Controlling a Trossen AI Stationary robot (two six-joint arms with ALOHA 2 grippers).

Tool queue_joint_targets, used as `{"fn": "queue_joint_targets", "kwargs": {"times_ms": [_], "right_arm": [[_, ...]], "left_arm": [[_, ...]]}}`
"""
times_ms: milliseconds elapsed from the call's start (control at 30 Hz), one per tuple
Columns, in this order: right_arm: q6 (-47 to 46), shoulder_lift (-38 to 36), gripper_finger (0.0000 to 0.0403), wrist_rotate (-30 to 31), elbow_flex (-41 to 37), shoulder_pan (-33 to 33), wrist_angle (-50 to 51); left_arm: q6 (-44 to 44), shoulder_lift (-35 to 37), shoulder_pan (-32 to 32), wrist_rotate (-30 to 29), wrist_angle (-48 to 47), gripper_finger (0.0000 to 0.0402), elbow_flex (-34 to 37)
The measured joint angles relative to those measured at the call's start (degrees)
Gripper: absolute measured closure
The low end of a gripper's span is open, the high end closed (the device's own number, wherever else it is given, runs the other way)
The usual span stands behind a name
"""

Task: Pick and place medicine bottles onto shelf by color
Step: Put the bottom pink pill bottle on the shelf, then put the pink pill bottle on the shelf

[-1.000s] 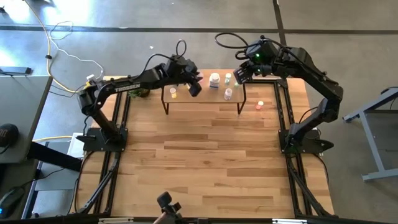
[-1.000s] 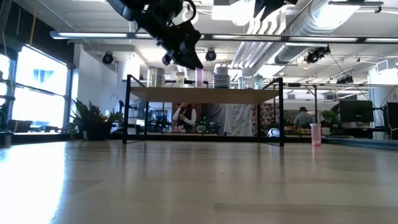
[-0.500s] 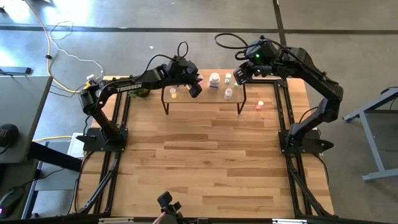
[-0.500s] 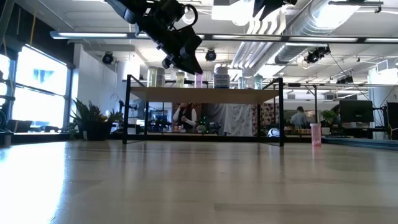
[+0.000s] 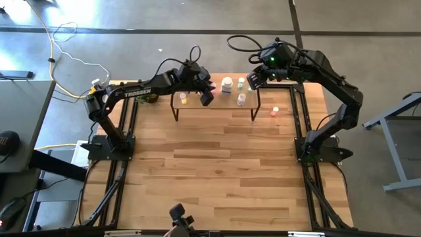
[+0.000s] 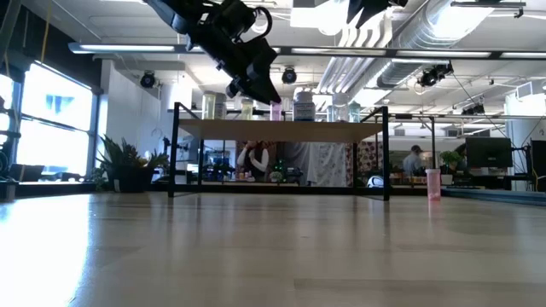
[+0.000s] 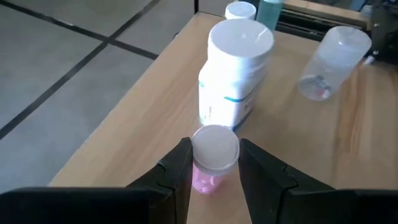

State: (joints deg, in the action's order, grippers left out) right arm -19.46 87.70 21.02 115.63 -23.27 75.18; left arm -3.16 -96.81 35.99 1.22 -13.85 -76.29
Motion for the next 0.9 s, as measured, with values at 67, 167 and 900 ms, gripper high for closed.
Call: {"fn": "queue_joint_targets", "kwargs": {"times_ms": [67,167,900], "right_arm": [[0.00,0.00,0.0261,0.00,0.00,0.00,0.00],[0.01,0.00,0.0261,0.00,0.00,0.00,0.00],[1.60,0.00,0.0261,0.00,0.00,0.00,0.02]], "left_arm": [[-0.03,0.03,0.13,-0.28,-0.19,0.0298,0.00],[-0.04,-0.29,0.01,-0.28,0.38,0.0298,0.00],[-1.55,1.93,0.23,-2.00,0.33,0.0193,0.00]]}}
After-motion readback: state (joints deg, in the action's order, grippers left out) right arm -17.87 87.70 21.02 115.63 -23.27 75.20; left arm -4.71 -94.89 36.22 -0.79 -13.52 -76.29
